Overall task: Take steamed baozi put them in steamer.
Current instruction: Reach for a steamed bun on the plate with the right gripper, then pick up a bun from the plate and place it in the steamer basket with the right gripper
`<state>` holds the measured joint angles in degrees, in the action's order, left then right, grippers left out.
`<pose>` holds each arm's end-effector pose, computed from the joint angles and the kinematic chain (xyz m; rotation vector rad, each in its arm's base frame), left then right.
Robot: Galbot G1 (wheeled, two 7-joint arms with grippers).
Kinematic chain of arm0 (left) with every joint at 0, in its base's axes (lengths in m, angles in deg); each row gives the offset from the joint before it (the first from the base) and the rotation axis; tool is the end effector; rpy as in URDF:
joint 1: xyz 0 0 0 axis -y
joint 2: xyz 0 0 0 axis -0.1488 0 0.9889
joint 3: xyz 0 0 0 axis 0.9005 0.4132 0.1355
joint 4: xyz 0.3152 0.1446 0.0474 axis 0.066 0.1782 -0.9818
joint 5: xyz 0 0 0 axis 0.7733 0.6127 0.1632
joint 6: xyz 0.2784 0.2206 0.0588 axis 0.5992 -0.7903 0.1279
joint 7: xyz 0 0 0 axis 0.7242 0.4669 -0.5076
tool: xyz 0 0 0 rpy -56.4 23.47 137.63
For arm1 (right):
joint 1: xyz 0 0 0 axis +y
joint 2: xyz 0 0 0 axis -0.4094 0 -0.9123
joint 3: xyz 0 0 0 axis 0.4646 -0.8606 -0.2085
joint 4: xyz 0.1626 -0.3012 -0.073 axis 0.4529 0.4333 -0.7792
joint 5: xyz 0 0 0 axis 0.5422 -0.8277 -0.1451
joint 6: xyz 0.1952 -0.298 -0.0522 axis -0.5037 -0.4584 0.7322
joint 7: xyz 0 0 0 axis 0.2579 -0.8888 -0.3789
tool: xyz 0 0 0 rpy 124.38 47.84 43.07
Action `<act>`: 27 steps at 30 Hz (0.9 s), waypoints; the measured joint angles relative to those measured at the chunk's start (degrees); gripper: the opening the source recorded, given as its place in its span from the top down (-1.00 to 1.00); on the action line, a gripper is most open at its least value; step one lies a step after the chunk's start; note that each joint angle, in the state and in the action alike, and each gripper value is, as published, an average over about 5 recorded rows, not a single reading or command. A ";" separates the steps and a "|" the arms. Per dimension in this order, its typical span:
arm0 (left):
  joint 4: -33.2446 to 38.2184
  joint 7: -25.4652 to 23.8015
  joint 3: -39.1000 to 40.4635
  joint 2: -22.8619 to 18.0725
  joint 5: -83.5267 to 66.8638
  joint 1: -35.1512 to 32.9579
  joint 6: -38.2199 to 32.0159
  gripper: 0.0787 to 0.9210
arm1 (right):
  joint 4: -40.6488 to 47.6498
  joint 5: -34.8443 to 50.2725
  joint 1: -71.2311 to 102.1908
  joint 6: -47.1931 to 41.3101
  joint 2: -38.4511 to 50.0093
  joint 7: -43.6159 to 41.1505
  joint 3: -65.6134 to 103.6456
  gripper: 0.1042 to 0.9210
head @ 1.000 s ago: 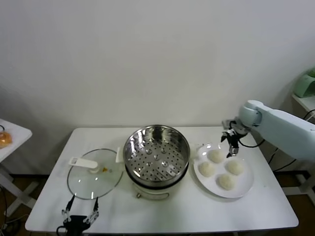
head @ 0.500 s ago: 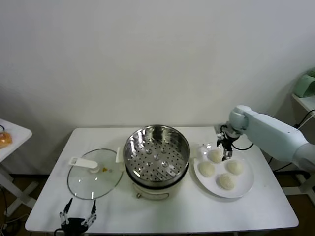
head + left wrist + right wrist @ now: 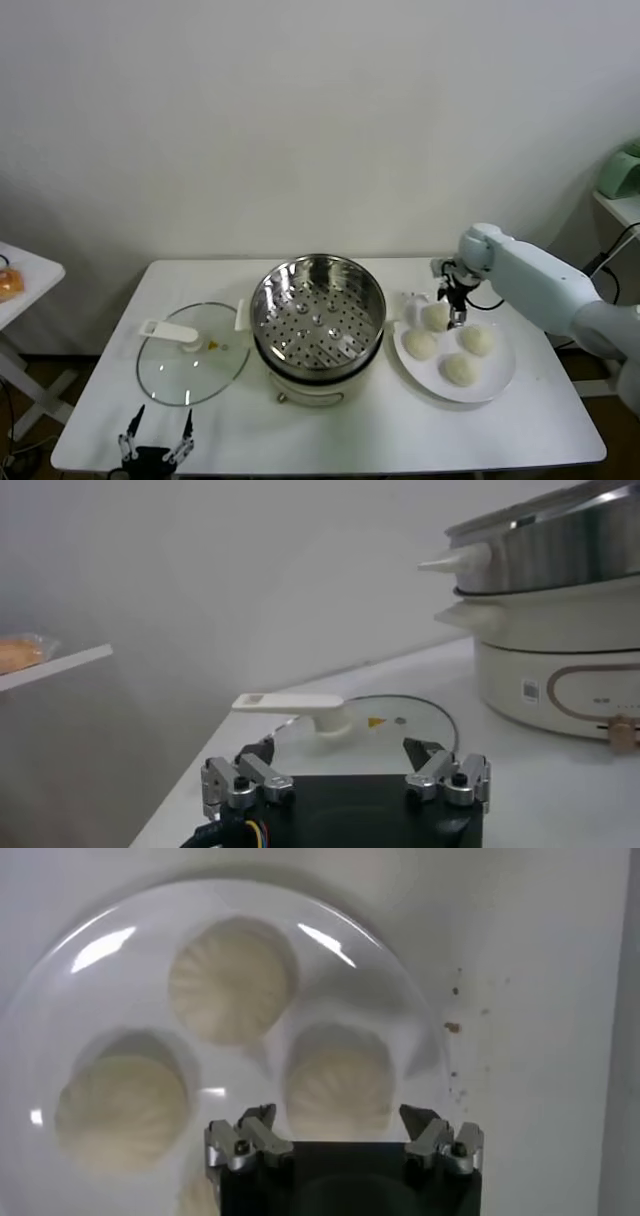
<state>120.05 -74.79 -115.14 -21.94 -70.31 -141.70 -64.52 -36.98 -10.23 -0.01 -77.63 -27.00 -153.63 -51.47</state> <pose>0.0774 0.0933 -0.4080 0.0898 -2.8877 -0.4092 0.6036 -0.1225 -0.2387 1.1779 -1.2807 1.2999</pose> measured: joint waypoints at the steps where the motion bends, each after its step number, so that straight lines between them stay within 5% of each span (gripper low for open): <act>1: -0.02 0.03 -0.03 0.00 0.08 -0.02 -0.05 -0.77 | 0.23 -0.13 0.13 0.06 -0.12 0.00 0.22 -0.74; 12: -0.12 0.29 -0.25 -0.11 0.85 -0.01 -0.48 -0.77 | 0.24 -0.56 0.58 1.04 -0.03 0.14 1.54 -0.50; 27: 0.93 0.44 -0.79 -0.16 1.19 -0.65 -0.84 -0.77 | -11.96 8.85 -12.52 2.69 7.10 0.14 -9.24 -0.51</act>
<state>120.98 -74.35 -115.93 -22.10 -69.11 -142.35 -65.35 -48.94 -1.39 -12.53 -74.94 -19.91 -153.49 -60.71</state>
